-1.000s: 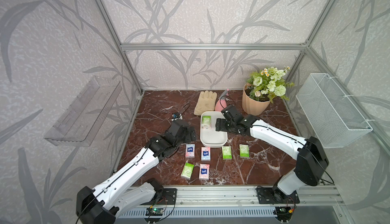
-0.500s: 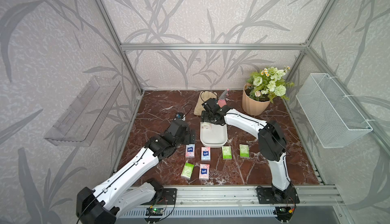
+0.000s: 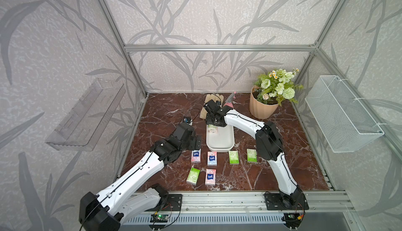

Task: Take the pocket tissues out of the storage box
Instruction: Pick up the pocket tissues from the storage box.

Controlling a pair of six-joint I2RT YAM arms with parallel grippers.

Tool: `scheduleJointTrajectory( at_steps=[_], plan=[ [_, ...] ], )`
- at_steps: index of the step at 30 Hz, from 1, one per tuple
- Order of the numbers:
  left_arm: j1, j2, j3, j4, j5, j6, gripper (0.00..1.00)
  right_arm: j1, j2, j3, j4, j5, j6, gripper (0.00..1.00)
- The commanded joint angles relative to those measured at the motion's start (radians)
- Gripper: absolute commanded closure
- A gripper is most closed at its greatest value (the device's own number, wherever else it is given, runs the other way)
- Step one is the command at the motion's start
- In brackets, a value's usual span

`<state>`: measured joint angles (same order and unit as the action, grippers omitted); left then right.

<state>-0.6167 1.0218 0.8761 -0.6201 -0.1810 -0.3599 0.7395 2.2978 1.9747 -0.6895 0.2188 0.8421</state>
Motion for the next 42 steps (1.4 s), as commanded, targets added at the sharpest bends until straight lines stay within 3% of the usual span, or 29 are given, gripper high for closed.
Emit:
scheduleJointTrajectory(
  at_steps=[1, 16, 33, 42],
  plan=[
    [0.006, 0.005, 0.004, -0.012, -0.004, 0.032, 0.00, -0.006, 0.032, 0.038, -0.050, -0.018, 0.011, 0.26],
    [0.010, 0.062, 0.018, -0.008, -0.011, 0.049, 0.00, -0.018, -0.010, 0.015, -0.150, 0.015, -0.023, 0.39],
    [0.015, 0.107, 0.039, -0.004, -0.022, 0.030, 0.00, -0.021, -0.039, 0.005, -0.207, -0.016, -0.125, 0.27],
    [0.017, 0.122, 0.050, -0.005, -0.038, 0.033, 0.00, -0.019, -0.004, 0.054, -0.238, -0.051, -0.142, 0.44]
  ],
)
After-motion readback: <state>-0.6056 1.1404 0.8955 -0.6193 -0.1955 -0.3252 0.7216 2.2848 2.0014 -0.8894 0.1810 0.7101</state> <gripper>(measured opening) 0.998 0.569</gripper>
